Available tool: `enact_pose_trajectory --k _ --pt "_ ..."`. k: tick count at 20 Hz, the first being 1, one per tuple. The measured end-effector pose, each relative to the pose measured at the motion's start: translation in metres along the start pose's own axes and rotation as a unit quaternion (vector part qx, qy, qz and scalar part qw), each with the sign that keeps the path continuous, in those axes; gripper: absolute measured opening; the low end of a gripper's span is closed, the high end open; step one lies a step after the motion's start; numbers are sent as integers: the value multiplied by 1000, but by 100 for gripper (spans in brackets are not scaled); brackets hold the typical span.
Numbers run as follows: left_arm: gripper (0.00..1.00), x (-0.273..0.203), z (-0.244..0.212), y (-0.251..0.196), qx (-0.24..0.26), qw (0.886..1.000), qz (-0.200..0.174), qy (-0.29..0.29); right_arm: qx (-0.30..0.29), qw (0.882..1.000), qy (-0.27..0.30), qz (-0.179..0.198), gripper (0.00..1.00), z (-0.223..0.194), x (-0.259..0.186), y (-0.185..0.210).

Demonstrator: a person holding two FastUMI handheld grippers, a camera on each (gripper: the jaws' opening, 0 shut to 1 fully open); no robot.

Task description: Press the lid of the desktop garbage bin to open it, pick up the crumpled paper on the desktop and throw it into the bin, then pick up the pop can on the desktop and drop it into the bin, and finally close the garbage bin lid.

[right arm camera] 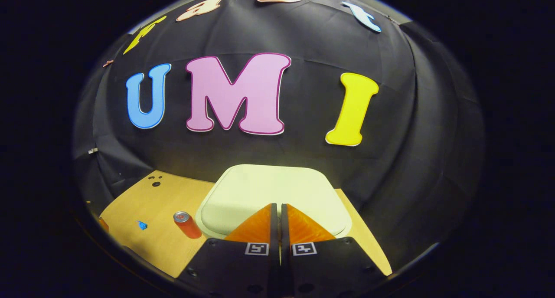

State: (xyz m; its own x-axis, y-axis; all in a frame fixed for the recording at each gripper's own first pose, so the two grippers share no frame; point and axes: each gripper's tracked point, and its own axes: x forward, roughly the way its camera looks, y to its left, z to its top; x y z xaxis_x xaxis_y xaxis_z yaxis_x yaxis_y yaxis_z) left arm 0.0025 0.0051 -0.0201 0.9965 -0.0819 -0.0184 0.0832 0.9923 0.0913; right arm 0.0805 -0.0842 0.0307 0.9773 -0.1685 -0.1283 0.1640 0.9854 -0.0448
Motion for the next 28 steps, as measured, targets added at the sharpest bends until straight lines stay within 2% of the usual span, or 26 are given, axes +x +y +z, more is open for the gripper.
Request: enact_pose_trajectory --k 1,2,3,8,9,10,15,22,28 --pt "95 -2 -2 4 -2 1000 1 1 2 1000 3 -1 5 0 -3 0" --pt "95 -5 -2 7 -2 1000 1 1 7 1000 4 -5 10 0 -7 0" --pt "95 -9 -3 10 -2 1000 0 -1 15 1000 0 -8 5 2 -13 0" --pt "95 -22 -18 28 -14 1000 -9 8 31 999 -8 -19 5 -4 -46 18" --pt "95 -25 -23 32 -15 1000 -9 10 31 999 -10 -20 10 -6 -53 22" --pt "95 -28 -26 36 -15 1000 -11 11 32 999 -10 -21 5 -8 -59 26" --pt "95 -32 -44 49 -6 1000 -23 18 40 999 -5 -16 5 -19 -87 43" --pt "95 -3 -49 61 -5 999 -20 31 49 999 2 -6 5 -37 -94 53" --pt "95 40 -47 92 2 1000 6 29 42 998 28 26 6 -62 -90 64"
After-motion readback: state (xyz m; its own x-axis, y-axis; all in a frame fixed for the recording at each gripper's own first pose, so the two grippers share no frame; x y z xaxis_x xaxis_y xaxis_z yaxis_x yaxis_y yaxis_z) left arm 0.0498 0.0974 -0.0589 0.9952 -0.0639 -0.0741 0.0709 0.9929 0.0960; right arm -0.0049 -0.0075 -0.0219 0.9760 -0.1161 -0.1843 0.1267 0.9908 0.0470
